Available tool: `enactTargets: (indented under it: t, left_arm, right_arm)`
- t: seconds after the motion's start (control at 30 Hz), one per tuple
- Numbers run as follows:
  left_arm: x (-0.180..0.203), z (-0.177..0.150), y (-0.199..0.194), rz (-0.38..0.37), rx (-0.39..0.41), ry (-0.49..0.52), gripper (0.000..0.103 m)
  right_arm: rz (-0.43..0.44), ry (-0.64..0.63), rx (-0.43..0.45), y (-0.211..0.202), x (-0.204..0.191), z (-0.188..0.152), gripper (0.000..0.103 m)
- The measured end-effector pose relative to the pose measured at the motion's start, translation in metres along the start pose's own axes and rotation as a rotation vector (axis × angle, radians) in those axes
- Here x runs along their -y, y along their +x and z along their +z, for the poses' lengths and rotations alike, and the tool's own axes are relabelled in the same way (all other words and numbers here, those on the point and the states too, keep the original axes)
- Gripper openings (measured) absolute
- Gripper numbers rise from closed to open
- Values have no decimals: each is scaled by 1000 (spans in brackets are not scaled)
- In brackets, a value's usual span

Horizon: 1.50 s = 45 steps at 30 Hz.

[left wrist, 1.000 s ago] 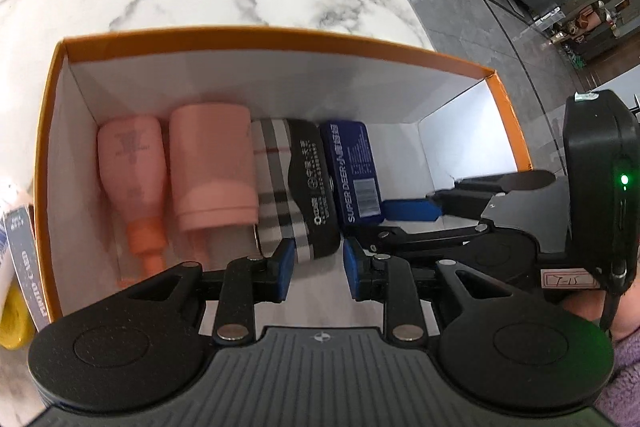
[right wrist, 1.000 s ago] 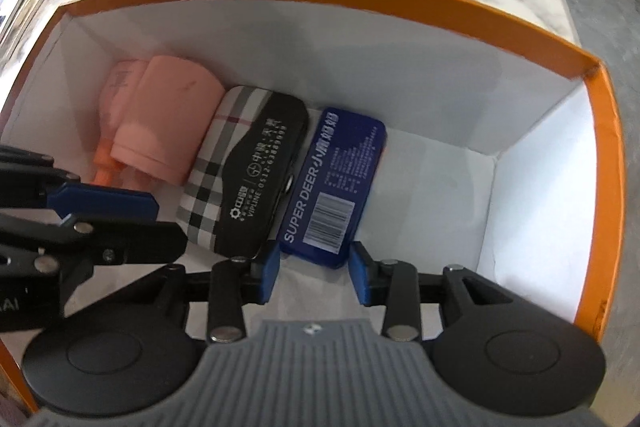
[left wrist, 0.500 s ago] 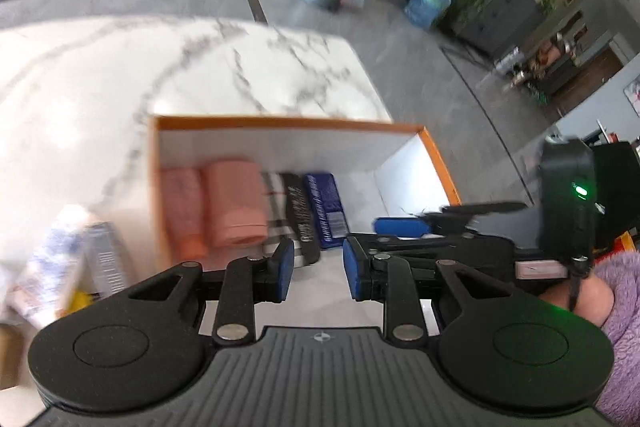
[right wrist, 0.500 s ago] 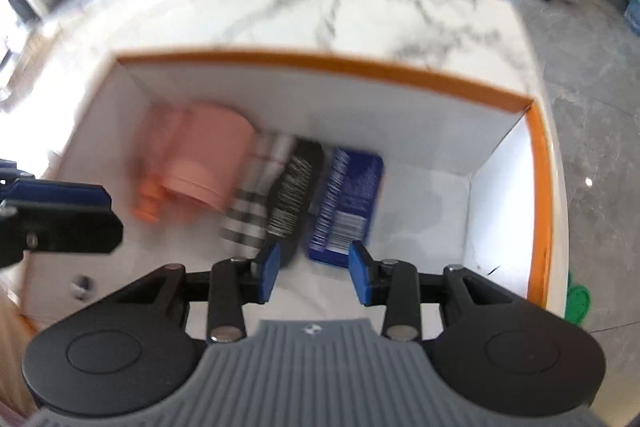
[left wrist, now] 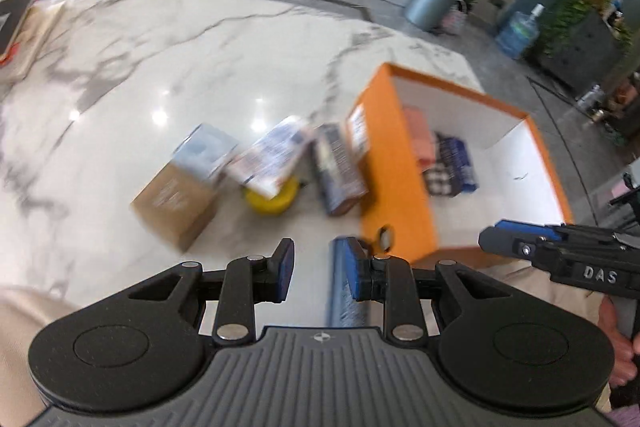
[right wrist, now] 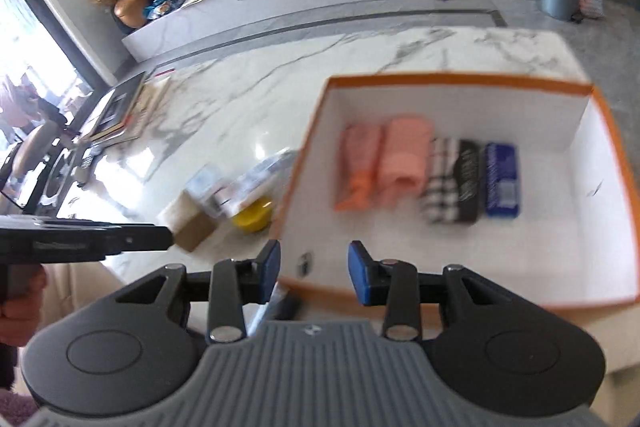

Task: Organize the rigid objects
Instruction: 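Grasp the dark deodorant bottle with the right gripper while the left moves toward the white tube, then grasp the white lotion tube with the left gripper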

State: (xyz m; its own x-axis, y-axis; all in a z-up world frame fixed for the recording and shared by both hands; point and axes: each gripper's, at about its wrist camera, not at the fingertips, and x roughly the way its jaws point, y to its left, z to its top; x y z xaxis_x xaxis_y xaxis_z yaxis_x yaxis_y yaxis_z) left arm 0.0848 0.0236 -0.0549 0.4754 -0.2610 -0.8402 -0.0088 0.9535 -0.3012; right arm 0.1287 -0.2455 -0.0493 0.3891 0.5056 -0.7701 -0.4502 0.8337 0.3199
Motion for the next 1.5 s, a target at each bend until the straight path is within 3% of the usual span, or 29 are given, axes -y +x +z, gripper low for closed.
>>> enactTargets:
  t: [0.2, 0.3, 0.5, 0.73, 0.87, 1.1, 1.33, 1.5]
  left_arm:
    - [-25, -19, -5, 28, 8, 35, 31]
    - [-36, -26, -6, 33, 17, 53, 31]
    - [-60, -24, -6, 73, 32, 90, 43]
    - [-77, -14, -5, 91, 33, 158, 48]
    - [-79, -10, -2, 71, 31, 201, 49]
    - [-77, 7, 10, 53, 10, 297, 52]
    - [-61, 44, 41, 18, -21, 432, 57]
    - [-47, 77, 71, -33, -68, 468, 63]
  right_arm:
    - [11, 43, -143, 37, -35, -38, 41]
    - [-19, 106, -218, 67, -38, -48, 52]
    - [-137, 119, -274, 106, -49, -51, 57]
    - [-163, 135, -335, 143, -58, -52, 55]
    - [-195, 83, -336, 152, -74, -50, 46]
    - [-223, 35, -319, 168, -95, -39, 43]
    - [-216, 168, -288, 161, -91, -18, 43]
    - [-242, 112, -242, 152, -104, -4, 42]
